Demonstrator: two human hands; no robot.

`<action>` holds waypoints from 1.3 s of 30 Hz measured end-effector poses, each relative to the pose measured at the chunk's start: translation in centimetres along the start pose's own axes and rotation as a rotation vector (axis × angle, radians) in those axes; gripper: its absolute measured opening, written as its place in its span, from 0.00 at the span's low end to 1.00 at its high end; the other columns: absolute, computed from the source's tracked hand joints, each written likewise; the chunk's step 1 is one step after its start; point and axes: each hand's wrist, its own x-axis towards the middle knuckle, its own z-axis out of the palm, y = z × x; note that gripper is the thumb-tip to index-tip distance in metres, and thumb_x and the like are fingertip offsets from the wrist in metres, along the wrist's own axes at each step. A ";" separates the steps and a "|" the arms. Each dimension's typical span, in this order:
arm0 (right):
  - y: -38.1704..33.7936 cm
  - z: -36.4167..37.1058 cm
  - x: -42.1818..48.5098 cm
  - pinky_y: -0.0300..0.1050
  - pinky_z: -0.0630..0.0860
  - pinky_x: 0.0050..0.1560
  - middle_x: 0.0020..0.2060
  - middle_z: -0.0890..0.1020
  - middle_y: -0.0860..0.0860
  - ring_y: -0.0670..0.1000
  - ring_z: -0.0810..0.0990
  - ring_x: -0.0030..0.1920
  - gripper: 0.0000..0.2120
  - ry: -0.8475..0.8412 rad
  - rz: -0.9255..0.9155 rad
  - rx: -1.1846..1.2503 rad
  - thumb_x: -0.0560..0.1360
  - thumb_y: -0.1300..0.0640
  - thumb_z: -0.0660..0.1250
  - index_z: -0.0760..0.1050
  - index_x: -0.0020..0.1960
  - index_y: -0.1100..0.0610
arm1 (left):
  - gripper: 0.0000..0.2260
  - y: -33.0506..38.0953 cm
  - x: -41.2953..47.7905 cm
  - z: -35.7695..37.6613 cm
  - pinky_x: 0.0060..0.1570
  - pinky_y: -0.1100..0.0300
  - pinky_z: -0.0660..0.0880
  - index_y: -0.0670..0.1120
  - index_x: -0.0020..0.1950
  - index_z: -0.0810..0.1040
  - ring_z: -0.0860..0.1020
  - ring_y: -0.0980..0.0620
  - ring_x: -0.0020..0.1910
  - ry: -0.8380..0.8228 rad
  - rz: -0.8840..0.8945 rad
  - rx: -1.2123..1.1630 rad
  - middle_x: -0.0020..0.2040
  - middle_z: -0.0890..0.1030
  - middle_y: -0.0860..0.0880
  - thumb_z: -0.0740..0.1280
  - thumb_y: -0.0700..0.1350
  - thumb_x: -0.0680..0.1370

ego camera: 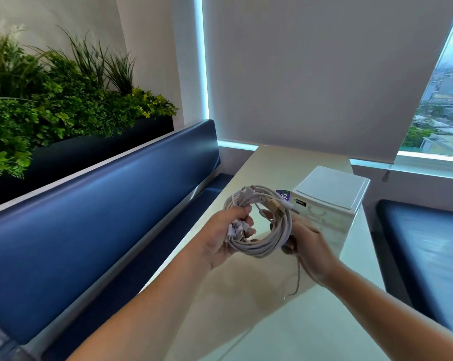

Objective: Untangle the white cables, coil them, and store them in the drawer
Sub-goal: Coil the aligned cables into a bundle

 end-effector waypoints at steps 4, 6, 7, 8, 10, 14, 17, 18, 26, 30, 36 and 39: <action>0.1 -0.3 -0.6 0.43 0.55 0.31 0.30 0.65 0.52 0.46 0.59 0.29 0.31 -0.025 0.085 0.172 0.70 0.40 0.57 0.73 0.49 0.70 | 0.08 -0.7 0.4 0.9 0.29 0.65 0.72 0.46 0.40 0.76 0.79 0.56 0.28 0.081 -0.029 0.010 0.31 0.78 0.52 0.66 0.44 0.79; -0.2 0.0 -0.6 0.36 0.59 0.29 0.28 0.68 0.47 0.44 0.62 0.27 0.34 -0.023 0.098 0.057 0.73 0.33 0.57 0.77 0.52 0.64 | 0.07 -1.2 0.5 1.2 0.30 0.64 0.72 0.46 0.41 0.77 0.79 0.56 0.29 0.113 -0.050 0.007 0.31 0.78 0.51 0.66 0.44 0.79; -0.5 0.4 -0.7 0.32 0.62 0.28 0.27 0.71 0.44 0.41 0.65 0.25 0.25 -0.006 0.084 -0.001 0.75 0.38 0.62 0.79 0.50 0.60 | 0.07 -1.4 0.7 1.3 0.31 0.63 0.73 0.45 0.43 0.78 0.78 0.56 0.29 0.120 -0.062 -0.004 0.32 0.79 0.51 0.66 0.45 0.79; -0.7 0.6 -0.7 0.29 0.64 0.27 0.25 0.74 0.42 0.39 0.69 0.24 0.14 0.006 0.069 -0.030 0.77 0.46 0.65 0.79 0.48 0.57 | 0.06 -1.6 0.7 1.5 0.33 0.62 0.74 0.44 0.46 0.79 0.79 0.56 0.30 0.117 -0.071 -0.010 0.33 0.80 0.50 0.66 0.45 0.79; -0.7 0.7 -0.5 0.31 0.64 0.27 0.24 0.75 0.41 0.39 0.70 0.25 0.04 0.076 0.098 -0.034 0.76 0.55 0.67 0.79 0.45 0.54 | 0.07 -1.9 0.9 1.6 0.39 0.59 0.76 0.43 0.48 0.81 0.80 0.55 0.34 0.106 -0.086 0.022 0.36 0.82 0.49 0.66 0.46 0.79; -0.2 0.5 -0.2 0.40 0.59 0.30 0.30 0.70 0.48 0.44 0.64 0.27 0.08 0.232 0.233 -0.022 0.76 0.53 0.66 0.79 0.42 0.56 | 0.07 -1.8 1.1 1.1 0.40 0.59 0.76 0.41 0.49 0.82 0.81 0.49 0.39 0.159 -0.034 0.297 0.41 0.84 0.43 0.70 0.44 0.76; 0.0 0.4 -0.5 0.40 0.58 0.30 0.32 0.68 0.50 0.45 0.63 0.27 0.09 0.195 0.293 -0.086 0.77 0.53 0.66 0.80 0.43 0.57 | 0.05 -1.3 1.1 0.6 0.34 0.62 0.76 0.41 0.50 0.80 0.81 0.52 0.33 0.177 0.005 0.539 0.38 0.82 0.45 0.71 0.40 0.75; 0.2 0.3 -0.5 0.40 0.58 0.29 0.33 0.69 0.50 0.46 0.63 0.27 0.09 0.176 0.307 -0.098 0.77 0.53 0.66 0.80 0.44 0.58 | 0.05 -1.1 1.1 0.4 0.35 0.62 0.77 0.42 0.51 0.79 0.81 0.52 0.33 0.142 -0.003 0.584 0.38 0.82 0.46 0.70 0.40 0.75; 0.4 0.4 -0.6 0.42 0.60 0.31 0.34 0.71 0.51 0.48 0.66 0.30 0.09 0.074 0.408 -0.114 0.76 0.55 0.66 0.81 0.43 0.58 | 0.06 -0.8 0.4 -1.3 0.41 0.59 0.80 0.42 0.51 0.78 0.81 0.50 0.38 -0.081 -0.157 0.476 0.41 0.82 0.47 0.69 0.44 0.78; 0.5 0.1 -0.3 0.42 0.58 0.31 0.32 0.67 0.52 0.48 0.63 0.30 0.08 0.030 0.400 -0.159 0.76 0.55 0.67 0.81 0.43 0.59 | 0.05 -1.3 0.6 -1.3 0.37 0.59 0.78 0.43 0.46 0.77 0.78 0.50 0.35 -0.019 -0.152 0.324 0.37 0.79 0.47 0.69 0.44 0.78; 1.6 0.1 -0.2 0.44 0.75 0.40 0.45 0.73 0.49 0.47 0.75 0.39 0.21 0.222 0.226 -0.337 0.71 0.51 0.73 0.67 0.59 0.53 | 0.09 -2.1 1.4 -0.9 0.43 0.56 0.77 0.43 0.54 0.78 0.78 0.51 0.39 0.128 -0.098 0.295 0.40 0.83 0.50 0.69 0.47 0.78; 2.0 0.0 -0.7 0.45 0.70 0.54 0.51 0.65 0.45 0.48 0.70 0.52 0.29 0.420 -0.202 -0.797 0.65 0.52 0.78 0.61 0.56 0.45 | 0.08 -2.5 1.6 -0.6 0.43 0.56 0.77 0.43 0.53 0.79 0.78 0.49 0.43 0.168 -0.102 0.259 0.48 0.84 0.47 0.69 0.46 0.78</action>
